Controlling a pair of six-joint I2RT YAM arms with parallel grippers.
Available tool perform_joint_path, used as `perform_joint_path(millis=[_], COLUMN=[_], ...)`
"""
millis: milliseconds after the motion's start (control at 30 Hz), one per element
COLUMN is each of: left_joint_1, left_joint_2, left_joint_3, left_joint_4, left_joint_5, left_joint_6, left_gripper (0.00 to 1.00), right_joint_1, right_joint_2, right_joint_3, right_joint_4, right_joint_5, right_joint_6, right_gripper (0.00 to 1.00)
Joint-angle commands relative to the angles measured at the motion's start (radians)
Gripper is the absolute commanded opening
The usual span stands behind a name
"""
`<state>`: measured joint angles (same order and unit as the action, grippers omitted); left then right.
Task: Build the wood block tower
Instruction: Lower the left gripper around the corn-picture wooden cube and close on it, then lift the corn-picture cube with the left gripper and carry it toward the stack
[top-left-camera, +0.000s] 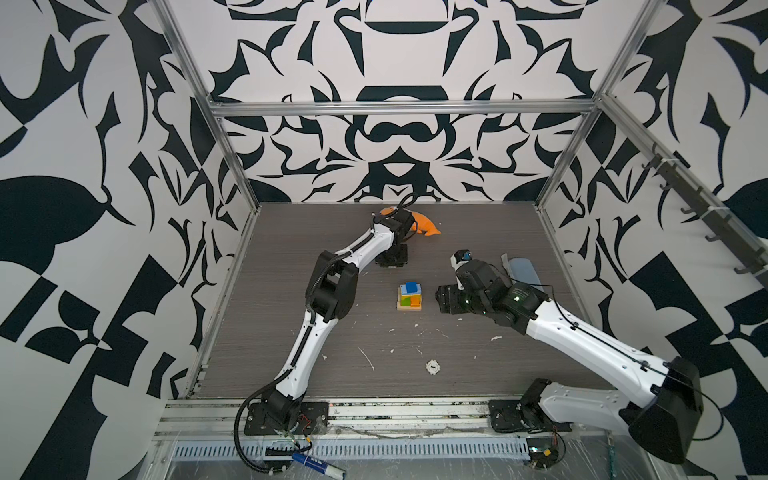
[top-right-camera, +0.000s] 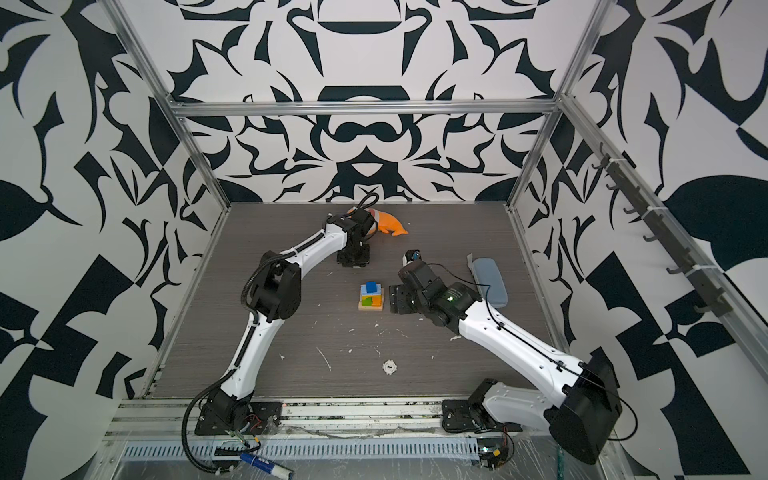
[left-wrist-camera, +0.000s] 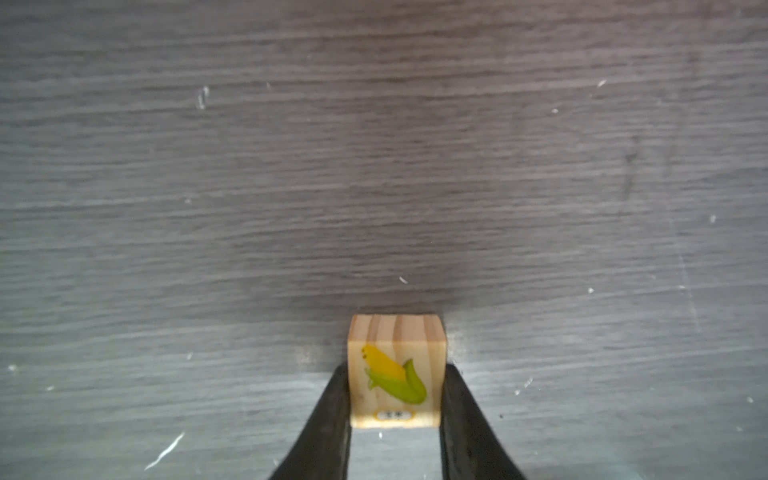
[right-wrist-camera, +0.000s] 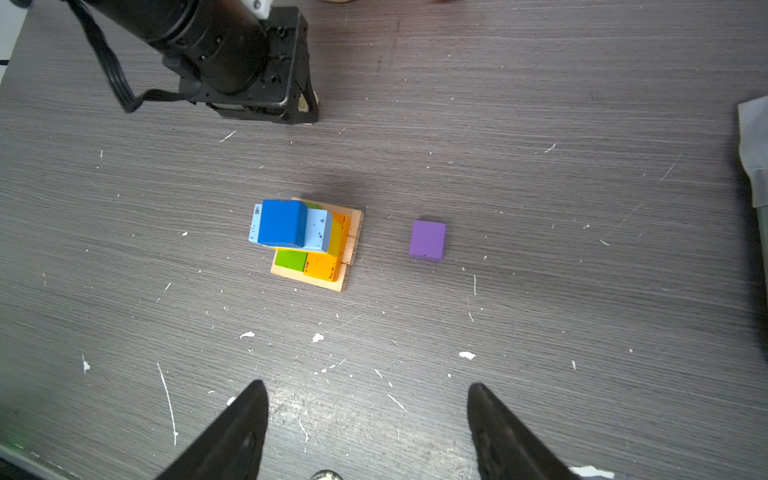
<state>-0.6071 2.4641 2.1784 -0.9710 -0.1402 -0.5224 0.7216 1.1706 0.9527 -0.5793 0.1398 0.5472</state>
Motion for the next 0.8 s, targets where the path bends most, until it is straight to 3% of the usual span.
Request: perform_joint_path(millis=[0,533,767], left_joint_1=[-0.003,-0.006,-0.025], left_joint_2=[-0.017,-0.203,-0.294], left_joint_3=[-0.005,-0.121,-0.184], left_joint_4=[-0.056,-0.108,-0.122], left_joint_5=[-0.019,-0.032,-0.037], left_joint_6=[0.007,0.028,0.098], left_gripper=[0.28,0.26,0.27], right_joint_1=[-0.004,-0.013,-0.037], right_joint_2=[-0.007,0.009,0.005], right_joint_3=[0.033,0.042,0.049], right_joint_4=[-0.005,-0.002,-0.023], right_joint_5=[0.015,0.021,0.023], right_joint_6=[-0.004,-0.01,-0.042], right_gripper=[0.79,0.79,0.79])
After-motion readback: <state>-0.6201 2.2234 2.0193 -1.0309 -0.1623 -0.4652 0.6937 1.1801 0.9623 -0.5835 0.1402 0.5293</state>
